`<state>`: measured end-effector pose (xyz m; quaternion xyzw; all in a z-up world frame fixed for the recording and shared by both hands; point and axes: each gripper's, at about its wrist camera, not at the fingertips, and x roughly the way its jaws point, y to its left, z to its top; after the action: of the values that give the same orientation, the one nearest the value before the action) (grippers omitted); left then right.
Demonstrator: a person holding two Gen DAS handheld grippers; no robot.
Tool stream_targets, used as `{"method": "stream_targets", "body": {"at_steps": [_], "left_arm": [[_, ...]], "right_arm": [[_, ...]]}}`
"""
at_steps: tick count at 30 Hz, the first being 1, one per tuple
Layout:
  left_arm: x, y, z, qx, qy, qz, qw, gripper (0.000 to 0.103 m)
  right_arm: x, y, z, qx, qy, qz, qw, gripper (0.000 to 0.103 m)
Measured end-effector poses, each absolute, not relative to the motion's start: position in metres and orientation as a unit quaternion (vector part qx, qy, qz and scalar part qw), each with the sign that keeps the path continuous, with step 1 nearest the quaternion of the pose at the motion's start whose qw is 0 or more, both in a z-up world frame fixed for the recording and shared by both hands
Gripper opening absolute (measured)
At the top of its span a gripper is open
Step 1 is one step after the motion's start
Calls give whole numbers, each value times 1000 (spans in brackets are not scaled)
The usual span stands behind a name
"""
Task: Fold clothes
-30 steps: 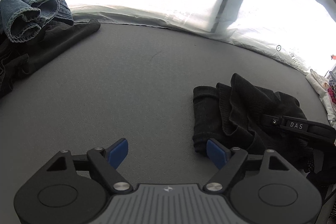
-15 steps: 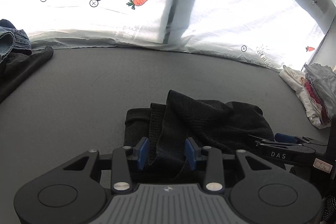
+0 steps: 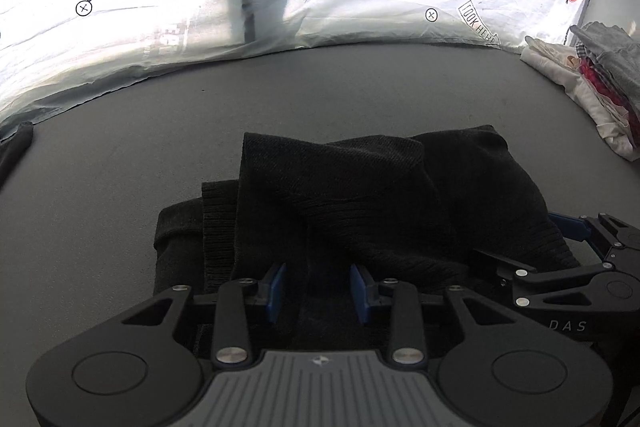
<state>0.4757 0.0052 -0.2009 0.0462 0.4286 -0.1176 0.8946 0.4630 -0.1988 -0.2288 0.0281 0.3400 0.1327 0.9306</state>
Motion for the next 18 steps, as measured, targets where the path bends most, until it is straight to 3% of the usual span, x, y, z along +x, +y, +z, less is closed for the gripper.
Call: {"method": "stream_targets", "body": {"at_steps": [3,14,18], "left_arm": [[475,7,-200,20,425,-121,897,6],[427,46,-153,-29,343,-63,937,5],[427,56,-181,-50,388,-32,920,6]], "right_arm": [[464,-198,-228,29,344,132,929,103],[462,-196,-206,43,389,124,912,103],[455,-189,-205,21,394,131,910,103]]}}
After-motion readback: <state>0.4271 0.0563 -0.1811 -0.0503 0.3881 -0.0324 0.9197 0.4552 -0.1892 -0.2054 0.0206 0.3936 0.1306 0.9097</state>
